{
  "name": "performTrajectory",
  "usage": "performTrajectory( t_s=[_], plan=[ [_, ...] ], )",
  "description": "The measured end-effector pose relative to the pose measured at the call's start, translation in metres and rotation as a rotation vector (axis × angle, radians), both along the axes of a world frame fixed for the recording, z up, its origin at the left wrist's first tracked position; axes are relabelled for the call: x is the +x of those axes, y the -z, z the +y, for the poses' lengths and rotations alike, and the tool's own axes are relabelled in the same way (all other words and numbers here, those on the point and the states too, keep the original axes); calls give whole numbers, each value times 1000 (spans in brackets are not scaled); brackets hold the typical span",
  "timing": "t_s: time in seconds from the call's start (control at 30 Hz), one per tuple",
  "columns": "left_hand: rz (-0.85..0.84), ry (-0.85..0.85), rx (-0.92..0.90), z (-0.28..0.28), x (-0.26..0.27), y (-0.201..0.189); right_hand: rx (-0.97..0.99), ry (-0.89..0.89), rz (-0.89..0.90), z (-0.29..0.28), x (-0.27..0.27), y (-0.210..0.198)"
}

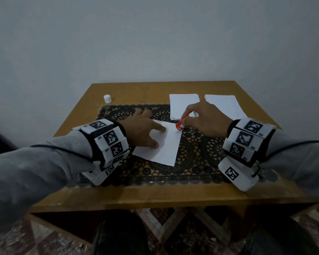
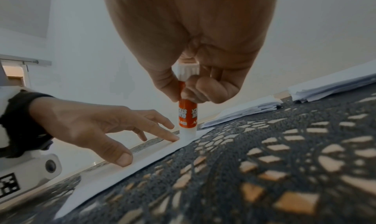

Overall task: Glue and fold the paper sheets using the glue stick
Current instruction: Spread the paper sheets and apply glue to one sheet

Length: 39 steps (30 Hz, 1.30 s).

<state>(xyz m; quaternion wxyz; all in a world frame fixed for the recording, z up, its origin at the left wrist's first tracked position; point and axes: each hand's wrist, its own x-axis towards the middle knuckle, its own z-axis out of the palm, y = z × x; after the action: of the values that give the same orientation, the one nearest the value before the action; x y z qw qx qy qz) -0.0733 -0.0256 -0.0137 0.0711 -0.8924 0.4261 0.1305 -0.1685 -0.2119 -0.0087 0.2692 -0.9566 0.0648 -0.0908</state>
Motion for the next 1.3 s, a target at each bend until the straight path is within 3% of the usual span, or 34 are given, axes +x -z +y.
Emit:
performTrajectory(
  t_s=[0.87,1.3],
  plan=[
    [36,-13,17,0,-2,-1,-10,-243,159,30,-36,-10],
    [38,7,1,1,-5,-1,27,-268,190,37,-37,-12]
  ],
)
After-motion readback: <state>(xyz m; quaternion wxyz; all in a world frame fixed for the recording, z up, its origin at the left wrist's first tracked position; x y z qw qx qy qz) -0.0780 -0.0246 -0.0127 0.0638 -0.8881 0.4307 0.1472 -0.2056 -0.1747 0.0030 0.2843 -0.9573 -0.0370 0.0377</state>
